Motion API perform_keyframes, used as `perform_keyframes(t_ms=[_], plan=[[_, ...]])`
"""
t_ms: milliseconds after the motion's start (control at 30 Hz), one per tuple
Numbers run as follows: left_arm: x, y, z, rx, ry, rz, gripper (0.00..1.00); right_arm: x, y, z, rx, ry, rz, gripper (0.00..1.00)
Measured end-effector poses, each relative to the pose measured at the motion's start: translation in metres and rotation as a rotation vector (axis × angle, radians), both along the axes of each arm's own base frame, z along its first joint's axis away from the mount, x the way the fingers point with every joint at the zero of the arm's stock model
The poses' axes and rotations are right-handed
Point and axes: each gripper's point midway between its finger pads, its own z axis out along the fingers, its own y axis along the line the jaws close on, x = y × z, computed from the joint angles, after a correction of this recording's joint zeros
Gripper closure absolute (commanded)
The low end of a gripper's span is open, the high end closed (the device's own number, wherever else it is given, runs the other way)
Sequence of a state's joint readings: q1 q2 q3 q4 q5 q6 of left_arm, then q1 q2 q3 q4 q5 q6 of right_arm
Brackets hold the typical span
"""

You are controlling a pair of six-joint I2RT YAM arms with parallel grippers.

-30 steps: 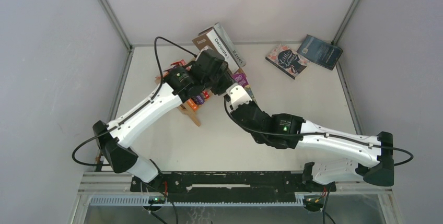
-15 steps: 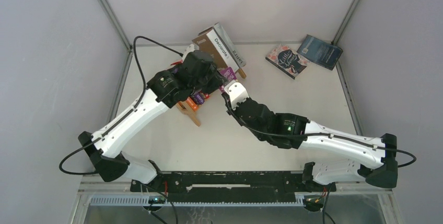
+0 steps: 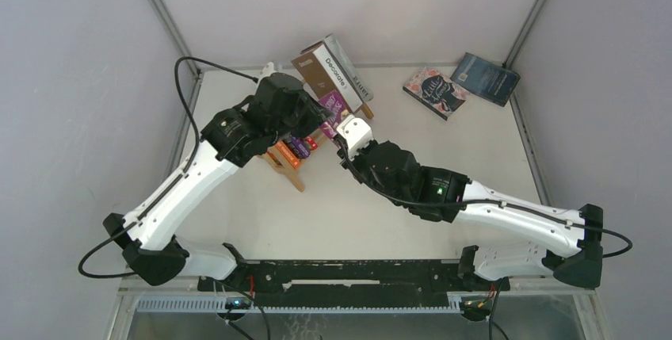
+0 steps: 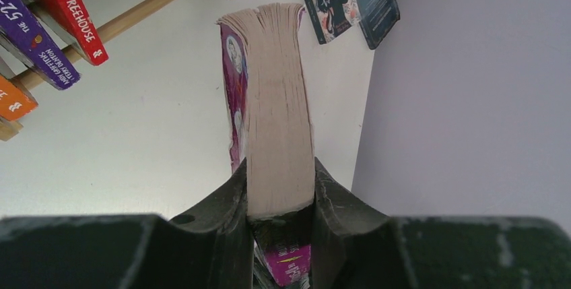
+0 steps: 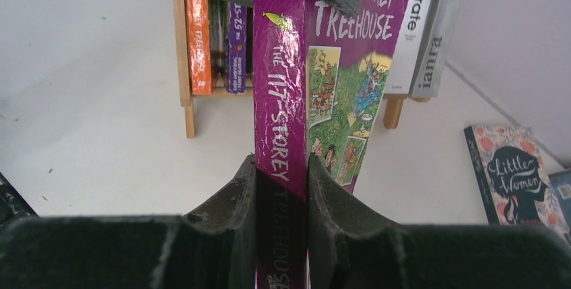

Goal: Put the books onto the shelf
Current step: Pick up the book from the center of the board, then place the book on the shelf.

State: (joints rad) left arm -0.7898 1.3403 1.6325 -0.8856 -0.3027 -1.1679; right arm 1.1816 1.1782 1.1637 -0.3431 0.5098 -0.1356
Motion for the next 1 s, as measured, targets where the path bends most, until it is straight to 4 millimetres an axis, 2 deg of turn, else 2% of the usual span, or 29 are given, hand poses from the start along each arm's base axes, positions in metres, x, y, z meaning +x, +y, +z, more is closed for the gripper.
perform_keyframes(t_ms=[300,467,767,867,1000], plan=[[0.002,0.02,0.009,-0.012,-0.023,0.005,0.45,0.007,0.01,0.009,0.024,-0.037,0.031,1.0],[0.012,0.045,0.023,-0.02,-0.067,0.068,0.43,0.016,0.008,-0.005,-0.022,-0.027,0.001,1.0],[0.012,0.081,0.042,-0.039,-0.145,0.162,0.42,0.033,0.015,-0.031,-0.1,-0.005,-0.008,1.0],[0.012,0.093,0.047,-0.038,-0.172,0.204,0.42,0.048,0.017,-0.032,-0.102,-0.004,-0.025,1.0],[0.007,0.109,0.055,-0.035,-0.213,0.255,0.42,0.07,0.024,-0.021,-0.064,-0.016,-0.049,1.0]])
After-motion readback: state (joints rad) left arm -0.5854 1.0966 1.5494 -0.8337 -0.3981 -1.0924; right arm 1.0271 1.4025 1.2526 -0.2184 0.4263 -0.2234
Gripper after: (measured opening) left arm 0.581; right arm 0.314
